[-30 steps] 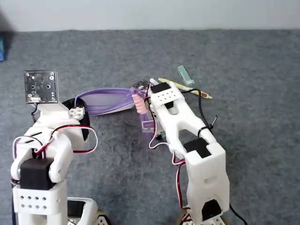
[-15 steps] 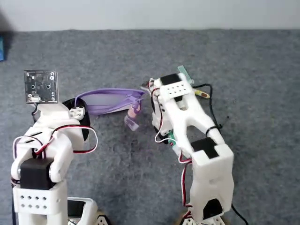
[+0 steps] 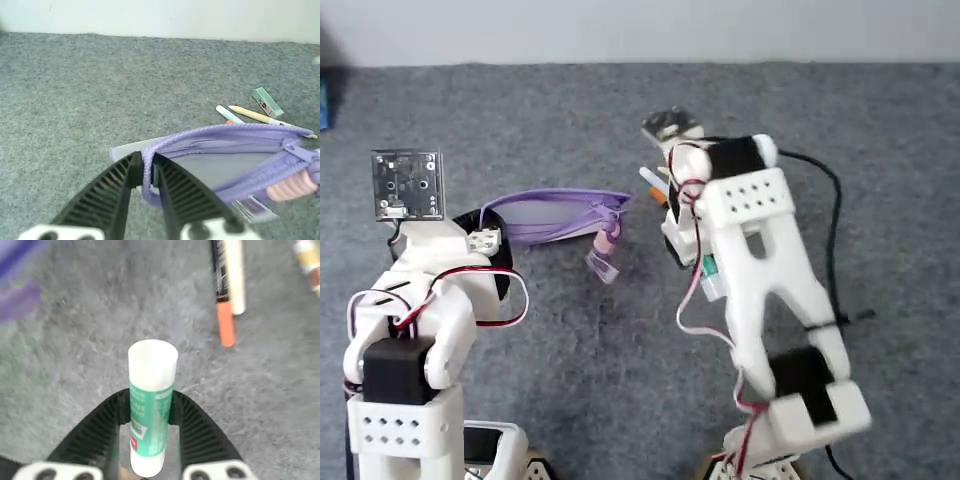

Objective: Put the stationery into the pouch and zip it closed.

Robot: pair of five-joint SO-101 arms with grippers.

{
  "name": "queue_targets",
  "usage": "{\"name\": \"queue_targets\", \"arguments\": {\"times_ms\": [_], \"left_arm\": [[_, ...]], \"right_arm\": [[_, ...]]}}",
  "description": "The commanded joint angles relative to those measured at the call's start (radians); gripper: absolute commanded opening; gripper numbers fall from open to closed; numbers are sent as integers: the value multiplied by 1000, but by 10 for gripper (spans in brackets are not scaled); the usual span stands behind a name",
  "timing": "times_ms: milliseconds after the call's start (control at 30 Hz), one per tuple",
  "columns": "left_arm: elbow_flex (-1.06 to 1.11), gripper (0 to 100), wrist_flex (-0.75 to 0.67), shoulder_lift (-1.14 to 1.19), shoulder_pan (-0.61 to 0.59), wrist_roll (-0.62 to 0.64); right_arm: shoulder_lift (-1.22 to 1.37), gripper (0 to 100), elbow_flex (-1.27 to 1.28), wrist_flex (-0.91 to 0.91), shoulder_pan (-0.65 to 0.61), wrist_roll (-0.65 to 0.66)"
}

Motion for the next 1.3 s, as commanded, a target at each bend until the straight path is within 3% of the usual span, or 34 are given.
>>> {"name": "queue_targets", "arguments": {"times_ms": [0,167,300,467,667,967,1267], "left_arm": [[-5,11,-6,0,5,-11],[-4,11,-5,2,5,-11],[-4,11,-6,5,5,-11],[-4,11,-6,2,5,-11],[-4,11,-5,2,5,-11],[-4,11,-5,2,5,-11],[-4,11,-5,2,5,-11]], "right_arm": [[-188,9,-38,44,2,-46],[-361,9,-41,36,-2,-106],[-495,9,-43,-7,-85,-226],[-628,8,-40,-197,-202,-411],[-636,8,-38,-387,-283,-516],[-647,8,158,-751,-453,-512],[-647,8,477,-1136,-476,-442]]}}
